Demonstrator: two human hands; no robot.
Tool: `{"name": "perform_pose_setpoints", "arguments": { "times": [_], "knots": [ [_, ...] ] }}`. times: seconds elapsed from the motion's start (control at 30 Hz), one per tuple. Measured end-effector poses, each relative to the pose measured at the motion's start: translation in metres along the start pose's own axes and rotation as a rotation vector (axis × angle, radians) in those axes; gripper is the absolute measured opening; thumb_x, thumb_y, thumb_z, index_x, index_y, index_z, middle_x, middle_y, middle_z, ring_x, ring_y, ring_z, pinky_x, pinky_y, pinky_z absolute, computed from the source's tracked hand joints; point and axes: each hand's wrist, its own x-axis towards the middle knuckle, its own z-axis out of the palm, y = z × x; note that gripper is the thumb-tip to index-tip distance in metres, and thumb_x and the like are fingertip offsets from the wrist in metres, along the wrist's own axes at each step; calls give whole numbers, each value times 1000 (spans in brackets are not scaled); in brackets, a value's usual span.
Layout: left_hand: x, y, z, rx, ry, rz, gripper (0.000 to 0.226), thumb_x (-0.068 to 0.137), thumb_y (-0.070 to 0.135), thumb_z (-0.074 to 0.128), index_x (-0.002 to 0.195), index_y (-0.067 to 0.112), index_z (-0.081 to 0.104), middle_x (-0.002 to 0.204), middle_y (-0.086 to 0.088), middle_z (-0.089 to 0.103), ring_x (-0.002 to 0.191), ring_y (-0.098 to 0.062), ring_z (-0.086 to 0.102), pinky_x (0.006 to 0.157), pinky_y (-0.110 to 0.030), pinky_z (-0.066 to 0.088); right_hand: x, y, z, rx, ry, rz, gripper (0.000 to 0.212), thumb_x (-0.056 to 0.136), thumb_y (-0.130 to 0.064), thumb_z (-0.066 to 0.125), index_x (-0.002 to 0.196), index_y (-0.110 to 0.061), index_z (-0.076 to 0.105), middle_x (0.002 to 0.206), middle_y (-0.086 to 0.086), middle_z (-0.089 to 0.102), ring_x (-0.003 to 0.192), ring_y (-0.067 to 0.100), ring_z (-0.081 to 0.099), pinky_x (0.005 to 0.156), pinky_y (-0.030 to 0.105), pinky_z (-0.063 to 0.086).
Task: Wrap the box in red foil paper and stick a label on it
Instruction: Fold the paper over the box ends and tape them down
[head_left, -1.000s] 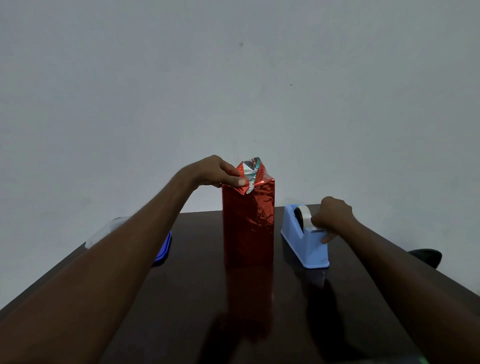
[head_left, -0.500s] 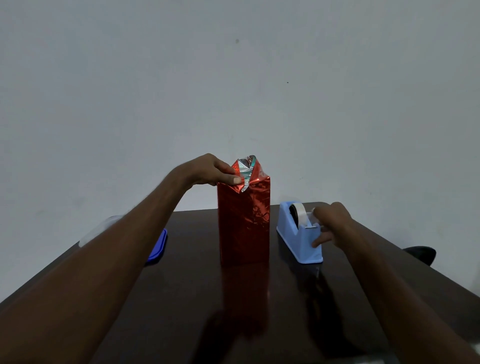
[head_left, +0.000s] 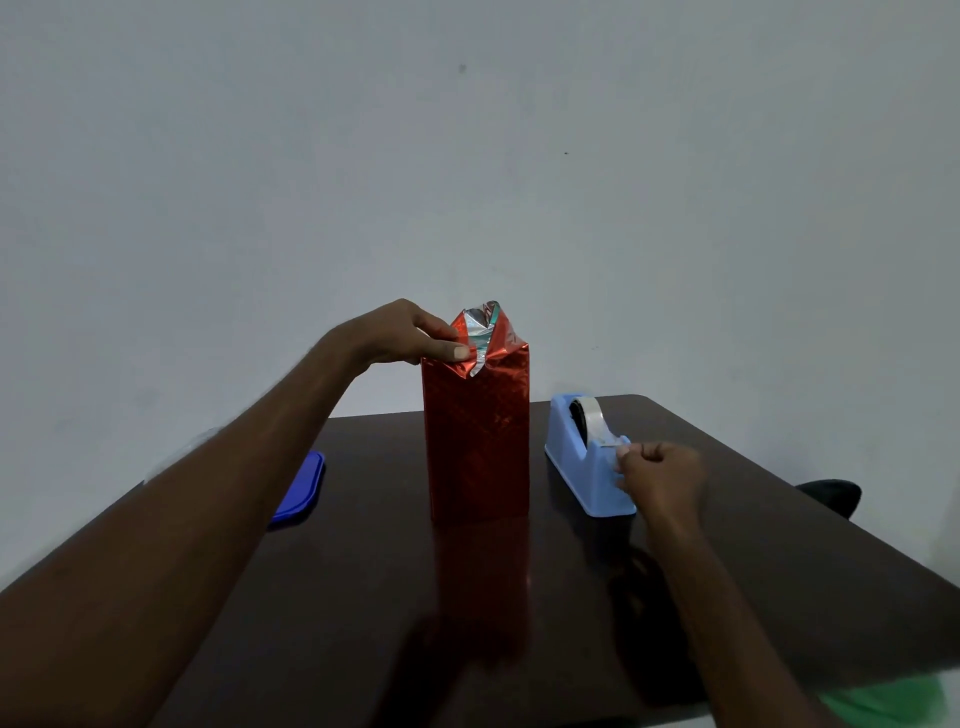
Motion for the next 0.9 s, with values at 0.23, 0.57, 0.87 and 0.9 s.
{"name": "perform_pose_setpoints", "arguments": {
  "times": [0.23, 0.57, 0.87, 0.9],
  "knots": [
    [0, 1, 0, -9, -3, -4, 36, 78, 40, 78, 112, 30, 72, 104, 14, 66, 104, -10, 60, 82, -22, 50, -5, 7, -4, 39, 15, 46, 19, 81, -8, 75, 64, -15, 69, 72, 5, 70, 74, 22, 66, 63, 31, 49],
    [-1, 3, 1, 6, -12, -11, 41, 79, 39, 77, 117, 26, 71, 109, 10, 65, 108, -15, 59, 87, -27, 49, -9, 11, 1, -58, 34, 83, 16, 84, -12, 73, 68, -11, 70, 70, 2, 67, 66, 16, 62, 67, 42, 59],
    [-4, 5, 1, -5, -14, -9, 40, 77, 40, 78, 115, 30, 71, 99, 19, 63, 97, -6, 58, 76, -20, 49, -10, 12, 2, -77, 38, 112, 14, 85, -10, 72, 71, -8, 71, 69, -1, 63, 63, 8, 56, 64, 37, 56],
    [-4, 5, 1, -3, -14, -10, 38, 79, 39, 78, 115, 30, 71, 100, 18, 64, 97, -7, 58, 76, -20, 49, -10, 12, 2, -83, 35, 108, 14, 85, -10, 72, 71, -8, 71, 69, -1, 63, 63, 9, 56, 62, 36, 54]
  ]
}}
